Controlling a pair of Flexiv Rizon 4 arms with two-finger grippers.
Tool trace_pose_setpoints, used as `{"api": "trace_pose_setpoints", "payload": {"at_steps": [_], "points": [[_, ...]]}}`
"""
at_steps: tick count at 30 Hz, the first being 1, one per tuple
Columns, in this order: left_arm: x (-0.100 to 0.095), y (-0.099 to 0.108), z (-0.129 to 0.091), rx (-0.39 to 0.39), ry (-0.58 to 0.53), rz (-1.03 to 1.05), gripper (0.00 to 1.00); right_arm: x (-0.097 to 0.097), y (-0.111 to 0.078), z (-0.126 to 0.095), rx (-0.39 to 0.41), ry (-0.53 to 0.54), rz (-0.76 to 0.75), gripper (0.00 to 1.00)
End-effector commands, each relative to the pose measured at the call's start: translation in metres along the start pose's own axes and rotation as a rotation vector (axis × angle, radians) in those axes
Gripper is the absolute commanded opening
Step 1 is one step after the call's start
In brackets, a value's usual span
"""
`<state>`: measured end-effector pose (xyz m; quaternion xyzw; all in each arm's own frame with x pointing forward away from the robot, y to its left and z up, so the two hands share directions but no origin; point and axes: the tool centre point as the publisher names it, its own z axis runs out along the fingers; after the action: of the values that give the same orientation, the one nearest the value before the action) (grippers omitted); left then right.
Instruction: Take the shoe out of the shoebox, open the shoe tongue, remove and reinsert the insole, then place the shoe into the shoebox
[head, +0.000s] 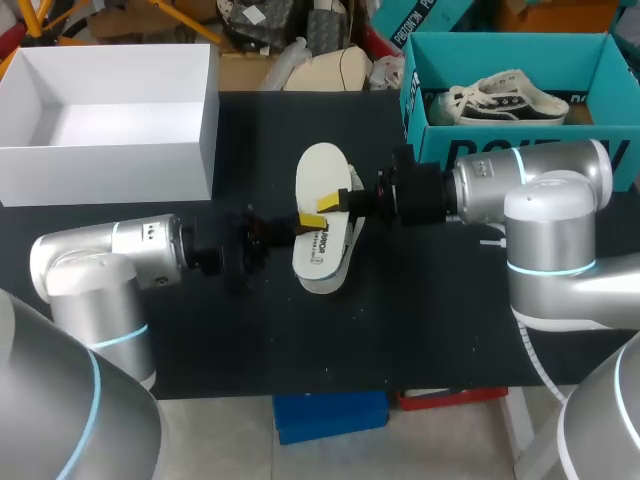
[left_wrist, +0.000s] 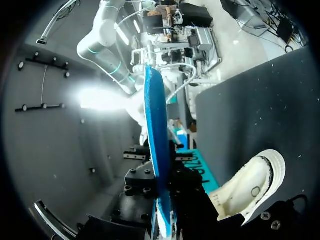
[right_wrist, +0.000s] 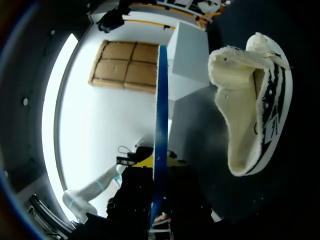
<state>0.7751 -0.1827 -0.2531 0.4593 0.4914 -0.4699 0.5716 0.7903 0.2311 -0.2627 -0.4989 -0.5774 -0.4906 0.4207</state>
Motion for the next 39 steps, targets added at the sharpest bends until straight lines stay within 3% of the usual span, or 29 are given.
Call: {"api": "trace_pose_setpoints", "payload": {"at_steps": [1,3,7,12,16,35,39], "points": [[-0.002,0.001,-0.005,0.050,0.012,-0.015,0.00,0.000,-0.001,-0.003,-0.036,-0.020,-0.002,1.00],[-0.005,-0.005,-0.008,0.073,0.034,-0.032,0.00,0.001,-0.002,-0.008,-0.090,-0.058,-0.007,1.00],[-0.009,-0.021,-0.018,0.129,0.117,-0.002,0.00,-0.001,-0.010,-0.015,-0.108,-0.192,-0.002,1.00],[-0.010,-0.041,-0.038,0.197,0.221,0.004,0.00,0.000,-0.024,-0.029,-0.182,-0.263,-0.029,1.00],[-0.006,-0.058,-0.056,0.219,0.419,0.022,0.00,0.002,-0.038,-0.042,-0.217,-0.384,-0.038,1.00],[-0.006,-0.058,-0.056,0.219,0.419,0.022,0.00,0.003,-0.042,-0.046,-0.223,-0.410,-0.036,1.00],[-0.012,-0.073,-0.061,0.285,0.389,-0.127,0.00,-0.007,-0.045,-0.059,-0.224,-0.477,-0.045,1.00]]}}
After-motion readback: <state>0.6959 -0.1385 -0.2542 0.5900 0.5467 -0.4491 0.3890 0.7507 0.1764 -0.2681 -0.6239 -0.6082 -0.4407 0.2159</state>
